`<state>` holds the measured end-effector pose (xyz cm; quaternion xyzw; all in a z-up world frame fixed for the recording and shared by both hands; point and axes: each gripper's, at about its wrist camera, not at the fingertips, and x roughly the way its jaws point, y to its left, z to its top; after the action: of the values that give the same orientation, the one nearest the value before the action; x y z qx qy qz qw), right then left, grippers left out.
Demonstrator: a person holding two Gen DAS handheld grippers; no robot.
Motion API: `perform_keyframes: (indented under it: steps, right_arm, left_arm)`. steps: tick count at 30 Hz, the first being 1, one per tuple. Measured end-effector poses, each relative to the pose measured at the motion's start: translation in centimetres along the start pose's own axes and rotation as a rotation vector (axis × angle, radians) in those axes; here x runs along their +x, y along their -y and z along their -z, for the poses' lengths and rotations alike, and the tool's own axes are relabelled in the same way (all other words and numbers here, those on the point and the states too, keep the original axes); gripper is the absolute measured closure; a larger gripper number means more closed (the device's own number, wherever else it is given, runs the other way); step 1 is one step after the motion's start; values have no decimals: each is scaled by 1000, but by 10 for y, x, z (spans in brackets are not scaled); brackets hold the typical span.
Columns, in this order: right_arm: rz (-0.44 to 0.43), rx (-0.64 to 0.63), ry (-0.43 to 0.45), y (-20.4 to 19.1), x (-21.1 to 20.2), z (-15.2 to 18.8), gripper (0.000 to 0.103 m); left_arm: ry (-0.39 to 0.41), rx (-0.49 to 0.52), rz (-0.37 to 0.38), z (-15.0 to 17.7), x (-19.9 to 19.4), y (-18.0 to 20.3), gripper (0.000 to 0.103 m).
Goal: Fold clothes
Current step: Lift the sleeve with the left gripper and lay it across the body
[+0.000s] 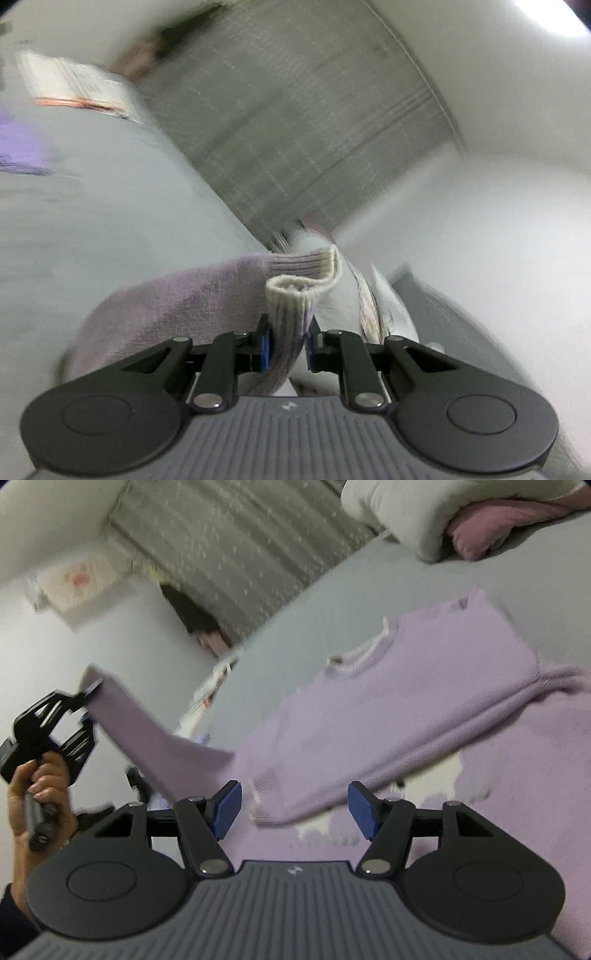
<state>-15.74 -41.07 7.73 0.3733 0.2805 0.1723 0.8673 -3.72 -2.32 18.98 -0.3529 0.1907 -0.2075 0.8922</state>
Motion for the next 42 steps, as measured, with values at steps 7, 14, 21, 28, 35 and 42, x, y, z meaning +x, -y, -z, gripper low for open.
perform_keyframes:
  steps: [7,14,21,28,35,42]
  right_arm:
    - [-39,107,41,15,-17,-10,38]
    - [-4,154,84,34,-31,-31,38]
    - [-27,293,115,59,-40,-38,37]
    - [16,376,190,76,-59,-41,37]
    - [48,433,216,90,-58,-43,37]
    - [66,426,233,96,-50,-47,38]
  left_arm:
    - [-253,209,34,54,99,76,87]
    - [-384,334,74,87,127,83,87]
    - [-481,446,126,97,138,103,87]
    - [-673,632,171,162,145,111,87]
    - [-745,641,143,211,141,103,82]
    - [-741,624,203,209,119,99,74]
